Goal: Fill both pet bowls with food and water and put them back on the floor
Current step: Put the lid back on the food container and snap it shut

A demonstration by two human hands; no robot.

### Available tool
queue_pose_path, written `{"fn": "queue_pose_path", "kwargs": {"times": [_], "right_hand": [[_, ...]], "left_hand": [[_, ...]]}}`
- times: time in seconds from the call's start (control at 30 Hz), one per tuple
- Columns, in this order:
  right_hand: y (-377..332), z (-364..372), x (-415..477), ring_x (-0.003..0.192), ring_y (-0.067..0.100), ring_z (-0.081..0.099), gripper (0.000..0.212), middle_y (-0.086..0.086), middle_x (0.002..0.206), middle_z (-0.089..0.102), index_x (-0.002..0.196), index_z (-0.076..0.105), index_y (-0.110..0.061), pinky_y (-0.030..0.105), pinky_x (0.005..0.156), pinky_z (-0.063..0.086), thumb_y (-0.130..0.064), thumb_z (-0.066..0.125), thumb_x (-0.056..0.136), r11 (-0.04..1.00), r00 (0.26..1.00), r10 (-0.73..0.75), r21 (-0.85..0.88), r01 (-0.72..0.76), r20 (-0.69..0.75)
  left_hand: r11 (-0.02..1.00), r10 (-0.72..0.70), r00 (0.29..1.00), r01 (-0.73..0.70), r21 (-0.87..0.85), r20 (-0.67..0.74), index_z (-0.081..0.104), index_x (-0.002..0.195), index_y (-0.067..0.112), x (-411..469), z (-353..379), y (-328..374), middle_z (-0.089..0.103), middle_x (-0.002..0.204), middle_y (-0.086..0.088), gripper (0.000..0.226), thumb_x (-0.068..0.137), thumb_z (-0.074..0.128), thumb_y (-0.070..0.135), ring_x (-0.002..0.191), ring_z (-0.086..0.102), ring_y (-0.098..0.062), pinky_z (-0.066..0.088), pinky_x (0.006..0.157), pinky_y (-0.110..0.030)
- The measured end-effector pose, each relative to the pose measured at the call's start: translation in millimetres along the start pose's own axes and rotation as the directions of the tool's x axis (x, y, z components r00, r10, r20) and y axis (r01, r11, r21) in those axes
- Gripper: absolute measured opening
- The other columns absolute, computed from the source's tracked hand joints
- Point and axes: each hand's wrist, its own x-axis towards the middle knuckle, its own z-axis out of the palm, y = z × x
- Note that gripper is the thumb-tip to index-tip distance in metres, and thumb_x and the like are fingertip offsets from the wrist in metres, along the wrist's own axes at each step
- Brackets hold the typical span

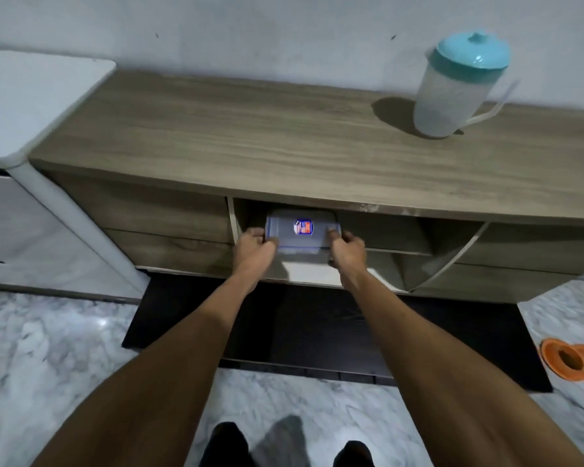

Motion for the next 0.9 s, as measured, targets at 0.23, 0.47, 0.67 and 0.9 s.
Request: {"fn": "queue_pose_path", "kwargs": {"times": [0.23, 0.47, 0.67, 0.9], "right_hand": [[10.4, 47.1, 68.4, 0.112, 0.036, 0.062, 0.040, 0.018, 0.124, 0.064, 0.125, 0.063, -0.002, 0.042, 0.099, 0.052, -0.019, 0.055, 0.089, 0.994, 0.999, -0.031, -0.109, 0.028, -0.024], [18.5, 77.2, 100.0, 0.114, 0.039, 0.062, 0.041, 0.021, 0.120, 0.066, 0.118, 0.066, -0.005, 0.044, 0.099, 0.048, -0.034, 0.043, 0.102, 0.907, 0.966, -0.251, -0.336, 0.255, 0.055], [18.4, 79.8, 104.3, 0.115, 0.036, 0.059, 0.037, 0.020, 0.121, 0.065, 0.118, 0.066, -0.005, 0.039, 0.097, 0.044, -0.026, 0.038, 0.104, 0.807, 0.943, -0.326, -0.497, 0.317, 0.072], [16.3, 73.3, 101.3, 0.121, 0.033, 0.056, 0.037, 0.015, 0.130, 0.062, 0.125, 0.062, -0.009, 0.031, 0.097, 0.040, -0.030, 0.039, 0.104, 0.810, 0.953, -0.268, -0.503, 0.301, 0.138]], "left_hand": [[0.994, 0.066, 0.997, -0.062, 0.087, -0.046, 0.046, 0.136, 0.003, 57.8, 13.3, -3.7, 0.057, 0.126, -0.014, 0.045, 0.095, 0.058, 0.019, 0.120, 0.054, -0.028, 0.043, 0.093, -0.029], [0.980, 0.091, 0.992, -0.072, 0.186, -0.093, 0.054, 0.092, 0.001, 94.4, 23.7, -15.7, 0.057, 0.093, -0.014, 0.011, 0.090, 0.045, 0.006, 0.088, 0.055, -0.026, 0.039, 0.075, -0.029], [0.986, 0.038, 0.991, -0.016, 0.168, -0.127, 0.063, 0.107, -0.006, 100.3, 29.5, -14.5, 0.063, 0.108, -0.021, 0.027, 0.091, 0.045, 0.006, 0.105, 0.060, -0.034, 0.040, 0.078, -0.028], [0.969, -0.008, 0.992, 0.039, 0.244, -0.126, 0.059, 0.119, -0.010, 95.4, 29.8, -9.9, 0.060, 0.122, -0.025, 0.035, 0.094, 0.044, 0.009, 0.114, 0.057, -0.037, 0.038, 0.081, -0.029]]}}
